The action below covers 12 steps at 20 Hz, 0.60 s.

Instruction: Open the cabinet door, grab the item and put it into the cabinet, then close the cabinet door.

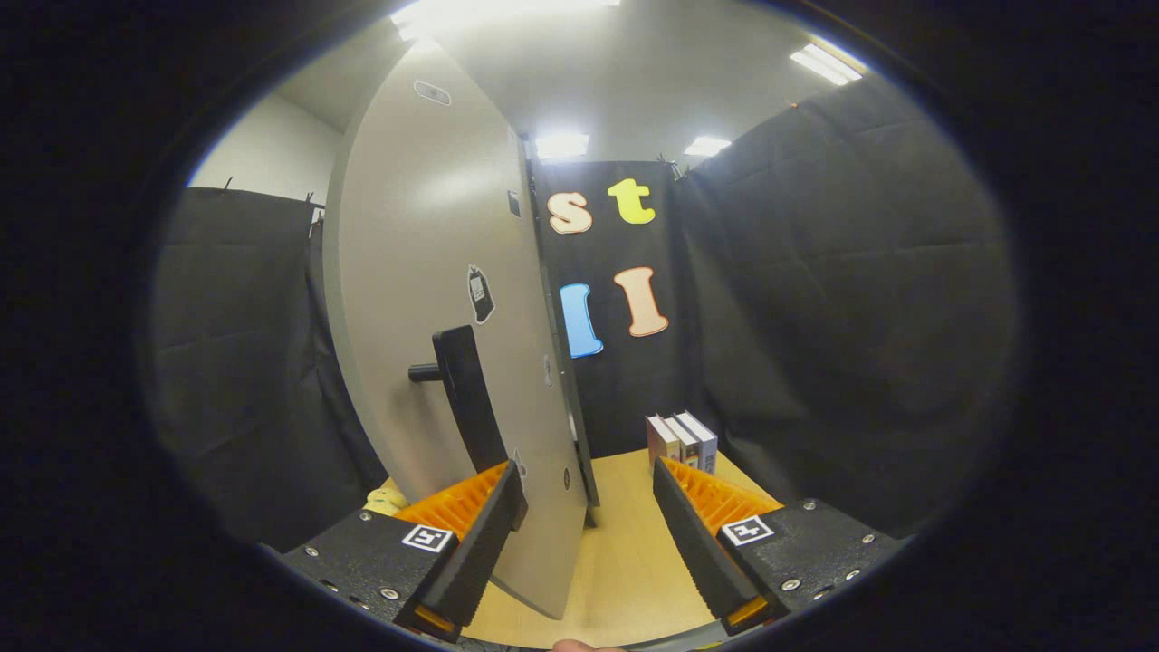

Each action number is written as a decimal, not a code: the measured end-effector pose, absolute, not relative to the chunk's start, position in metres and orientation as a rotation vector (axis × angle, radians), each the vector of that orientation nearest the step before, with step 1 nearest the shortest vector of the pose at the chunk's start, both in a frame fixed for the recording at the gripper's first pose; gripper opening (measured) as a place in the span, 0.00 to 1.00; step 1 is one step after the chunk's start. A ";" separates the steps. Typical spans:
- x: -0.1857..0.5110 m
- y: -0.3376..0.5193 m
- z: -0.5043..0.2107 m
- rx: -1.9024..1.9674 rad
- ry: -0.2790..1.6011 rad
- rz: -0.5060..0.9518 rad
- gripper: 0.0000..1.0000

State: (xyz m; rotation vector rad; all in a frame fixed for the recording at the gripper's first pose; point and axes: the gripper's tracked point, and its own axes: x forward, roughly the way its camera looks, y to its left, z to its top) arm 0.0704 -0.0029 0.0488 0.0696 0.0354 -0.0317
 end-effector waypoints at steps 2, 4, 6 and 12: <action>0.071 0.020 0.047 0.078 0.034 -0.003 0.92; 0.075 0.047 0.044 0.079 0.030 0.028 0.92; 0.078 0.077 0.040 0.078 0.032 0.067 0.92; 0.089 0.152 0.031 0.066 0.037 0.160 0.92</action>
